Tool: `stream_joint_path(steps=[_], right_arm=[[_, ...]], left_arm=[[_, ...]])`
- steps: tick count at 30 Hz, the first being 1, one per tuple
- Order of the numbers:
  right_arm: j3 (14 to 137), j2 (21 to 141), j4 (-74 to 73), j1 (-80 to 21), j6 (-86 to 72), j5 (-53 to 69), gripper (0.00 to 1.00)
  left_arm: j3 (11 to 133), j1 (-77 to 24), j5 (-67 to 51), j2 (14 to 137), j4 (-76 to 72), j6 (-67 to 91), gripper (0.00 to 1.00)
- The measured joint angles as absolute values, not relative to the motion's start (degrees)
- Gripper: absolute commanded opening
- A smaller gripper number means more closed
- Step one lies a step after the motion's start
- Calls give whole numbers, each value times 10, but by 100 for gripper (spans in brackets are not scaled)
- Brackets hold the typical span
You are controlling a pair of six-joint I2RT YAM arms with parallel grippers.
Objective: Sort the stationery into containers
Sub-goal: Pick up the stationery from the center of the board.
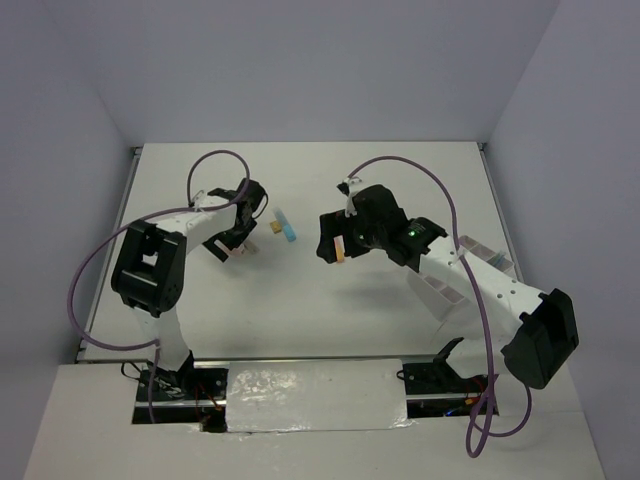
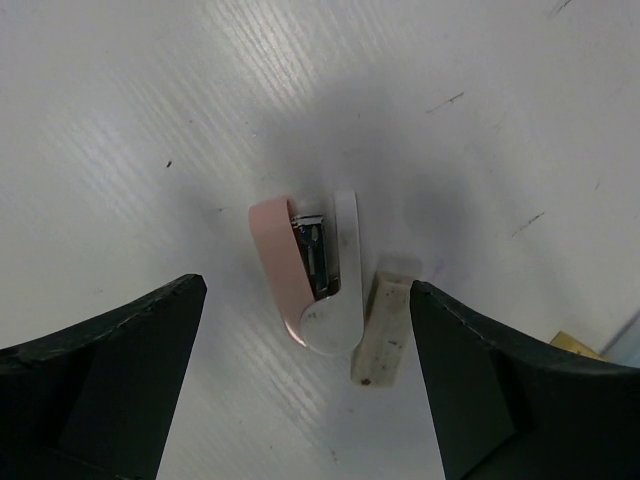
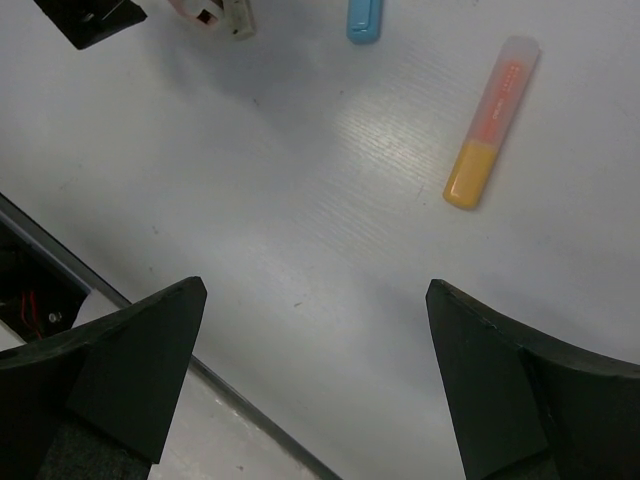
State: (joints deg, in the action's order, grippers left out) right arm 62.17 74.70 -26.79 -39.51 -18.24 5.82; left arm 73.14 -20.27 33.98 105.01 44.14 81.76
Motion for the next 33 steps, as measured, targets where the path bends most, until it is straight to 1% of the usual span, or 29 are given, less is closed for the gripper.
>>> stream_joint_path(steps=[4,7,10,13,14,15,22,23,24,25,29,32,33], right_arm=[[618,747,-267,-395,-180,62,99],[616,747,-268,-395,-177,69,99],[616,747,-268,-395,-172,72,99],[616,747,-268,-395,-170,75,99],[616,747,-268,-395,-170,76,99],[616,747,-268,-395,-170,78,99],[616,747,-268,-395,-170,81,99],[616,747,-268,-395,-170,82,99],[616,747,-268,-395,-170,83,99],[616,747,-268,-395,-170,84,99],[616,747,-267,-395,-170,86,99],[616,747,-267,-395,-171,86,99],[616,747,-267,-395,-171,86,99]], left_arm=[[728,-198,336,1061,416,815,86],[723,-198,336,1061,405,816,85],[708,-198,336,1061,395,820,79],[699,-198,340,1061,395,829,78],[698,-198,340,1061,394,829,75],[697,-198,340,1061,392,829,69],[662,-197,347,1051,385,832,68],[658,-197,348,1047,385,832,63],[651,-197,349,1040,384,831,41],[646,-197,350,1035,382,832,30],[617,-197,354,1008,361,815,26],[592,-197,358,979,348,799,14],[585,-198,359,968,343,793,14]])
